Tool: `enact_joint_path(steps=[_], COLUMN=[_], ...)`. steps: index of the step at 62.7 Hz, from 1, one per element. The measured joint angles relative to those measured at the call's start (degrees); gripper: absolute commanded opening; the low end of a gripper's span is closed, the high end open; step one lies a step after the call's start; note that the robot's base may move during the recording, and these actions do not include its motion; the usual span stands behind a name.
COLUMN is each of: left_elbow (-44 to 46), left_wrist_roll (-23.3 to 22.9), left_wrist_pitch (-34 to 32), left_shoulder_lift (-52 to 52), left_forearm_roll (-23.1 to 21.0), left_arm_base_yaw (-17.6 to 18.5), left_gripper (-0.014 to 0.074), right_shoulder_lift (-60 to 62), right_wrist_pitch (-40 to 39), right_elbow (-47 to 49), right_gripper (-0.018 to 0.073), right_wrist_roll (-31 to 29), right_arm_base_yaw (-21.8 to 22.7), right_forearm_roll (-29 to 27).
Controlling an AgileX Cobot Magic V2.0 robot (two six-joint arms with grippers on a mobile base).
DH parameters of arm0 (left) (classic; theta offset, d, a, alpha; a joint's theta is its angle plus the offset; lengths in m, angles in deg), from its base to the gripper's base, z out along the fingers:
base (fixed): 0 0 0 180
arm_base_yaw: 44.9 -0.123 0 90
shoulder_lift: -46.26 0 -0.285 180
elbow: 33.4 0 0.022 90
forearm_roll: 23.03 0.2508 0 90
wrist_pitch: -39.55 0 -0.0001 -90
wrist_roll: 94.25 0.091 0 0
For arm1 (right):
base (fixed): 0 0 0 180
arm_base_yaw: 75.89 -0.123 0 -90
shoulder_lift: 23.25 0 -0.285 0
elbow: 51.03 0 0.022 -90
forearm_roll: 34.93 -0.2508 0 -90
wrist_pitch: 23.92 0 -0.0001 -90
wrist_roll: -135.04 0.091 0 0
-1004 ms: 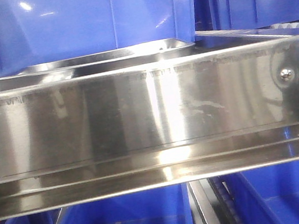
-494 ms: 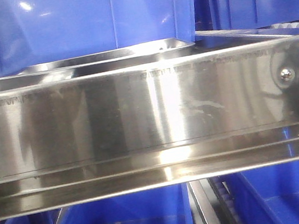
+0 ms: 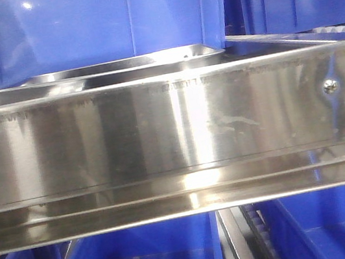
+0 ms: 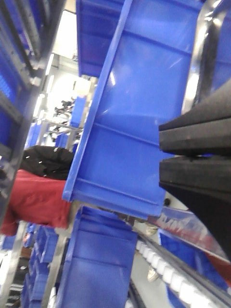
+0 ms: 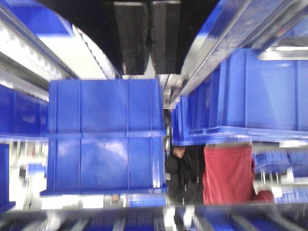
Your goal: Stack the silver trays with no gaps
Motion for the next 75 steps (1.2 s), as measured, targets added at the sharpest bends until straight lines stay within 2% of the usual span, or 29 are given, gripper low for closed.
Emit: enact_joint_path(steps=[8, 17, 24, 30, 39, 50, 68, 75], left_elbow=[0.5, 0.6, 0.9, 3.0, 10.7, 16.4, 22.6, 25.7], left_wrist_roll=[0.0, 0.0, 0.0, -0.3, 0.0, 2.4, 2.9, 2.9], left_wrist_pitch=[0.9, 0.9, 1.0, 2.6, 9.7, 18.2, 22.5, 24.8], left_shoulder_lift=[0.0, 0.0, 0.0, -0.1, -0.1, 0.5, 10.4, 14.0], left_forearm_roll=[-0.6, -4.7, -7.6, -8.6, -8.0, -3.9, -3.0, -4.4], left_arm_base_yaw=[0.0, 0.0, 0.0, 0.0, 0.0, 0.0, 0.0, 0.1], left_gripper=[0.0004, 0.0004, 0.0004, 0.0004, 0.0004, 0.0004, 0.0004, 0.0004], right_shoulder_lift=[0.0, 0.0, 0.0, 0.1, 0.1, 0.1, -8.7, -12.1], right_wrist_pitch=[1.0, 1.5, 2.3, 6.6, 15.5, 17.3, 25.7, 23.7], right_elbow=[1.6, 1.8, 1.9, 3.2, 6.3, 8.3, 15.4, 17.0], right_gripper=[-0.0071, -0.0071, -0.0071, -0.0071, -0.0071, -0.0071, -0.0071, -0.0071], right_wrist_roll=[0.0, 0.0, 0.0, 0.1, 0.1, 0.1, 0.1, 0.1], right_arm_base_yaw=[0.0, 0.0, 0.0, 0.0, 0.0, 0.0, -0.6, -0.9], right_forearm_roll=[-3.9, -12.0, -14.0, -15.9, -17.9, -18.2, -19.0, -19.1])
